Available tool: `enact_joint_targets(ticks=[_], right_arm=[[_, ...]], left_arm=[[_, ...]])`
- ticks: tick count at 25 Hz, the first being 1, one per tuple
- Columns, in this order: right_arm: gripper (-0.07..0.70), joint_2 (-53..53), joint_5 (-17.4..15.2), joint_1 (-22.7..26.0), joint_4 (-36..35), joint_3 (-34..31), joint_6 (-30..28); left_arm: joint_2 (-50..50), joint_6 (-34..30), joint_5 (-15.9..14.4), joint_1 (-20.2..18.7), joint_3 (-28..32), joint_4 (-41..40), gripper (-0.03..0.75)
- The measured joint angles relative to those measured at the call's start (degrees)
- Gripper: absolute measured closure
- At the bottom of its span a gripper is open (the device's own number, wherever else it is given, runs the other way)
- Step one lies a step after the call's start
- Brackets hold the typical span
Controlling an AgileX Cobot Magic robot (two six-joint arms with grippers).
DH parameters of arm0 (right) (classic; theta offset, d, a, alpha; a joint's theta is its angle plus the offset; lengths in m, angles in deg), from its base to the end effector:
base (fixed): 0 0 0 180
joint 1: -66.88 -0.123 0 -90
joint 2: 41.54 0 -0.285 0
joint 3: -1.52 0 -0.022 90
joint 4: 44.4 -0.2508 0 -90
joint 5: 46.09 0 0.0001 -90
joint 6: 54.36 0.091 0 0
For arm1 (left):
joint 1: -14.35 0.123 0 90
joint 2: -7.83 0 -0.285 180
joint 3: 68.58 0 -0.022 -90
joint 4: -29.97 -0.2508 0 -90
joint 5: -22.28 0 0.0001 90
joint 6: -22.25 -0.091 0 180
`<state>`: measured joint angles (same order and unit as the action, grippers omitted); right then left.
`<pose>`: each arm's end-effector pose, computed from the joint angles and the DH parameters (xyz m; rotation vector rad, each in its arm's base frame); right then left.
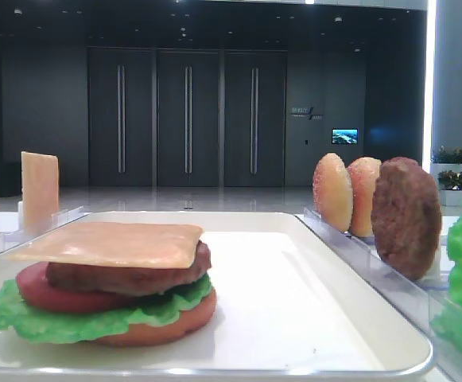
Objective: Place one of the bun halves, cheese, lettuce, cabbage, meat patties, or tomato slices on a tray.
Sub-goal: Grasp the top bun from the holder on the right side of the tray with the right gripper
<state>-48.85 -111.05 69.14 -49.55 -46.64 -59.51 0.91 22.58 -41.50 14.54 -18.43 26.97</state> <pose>-0.0100 0.0078 0.2736 -0.0619 2.0976 0.0305 -0.0064 0.0043 0.2655 -0.0133 2.1086 0.0619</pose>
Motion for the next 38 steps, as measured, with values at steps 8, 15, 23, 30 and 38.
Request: enact_joint_targets(ticks=[8, 15, 23, 30, 38], right_arm=[[0.403, 0.00, 0.00, 0.00, 0.00, 0.00, 0.13], [0.403, 0.00, 0.00, 0.00, 0.00, 0.00, 0.18], [0.403, 0.00, 0.00, 0.00, 0.00, 0.00, 0.18], [0.400, 0.00, 0.00, 0.00, 0.00, 0.00, 0.18], [0.393, 0.00, 0.05, 0.00, -3.41, 0.00, 0.18]], left_arm=[[0.00, 0.00, 0.00, 0.00, 0.00, 0.00, 0.325], [0.00, 0.00, 0.00, 0.00, 0.00, 0.00, 0.325], [0.00, 0.00, 0.00, 0.00, 0.00, 0.00, 0.325], [0.00, 0.00, 0.00, 0.00, 0.00, 0.00, 0.325], [0.00, 0.00, 0.00, 0.00, 0.00, 0.00, 0.325]])
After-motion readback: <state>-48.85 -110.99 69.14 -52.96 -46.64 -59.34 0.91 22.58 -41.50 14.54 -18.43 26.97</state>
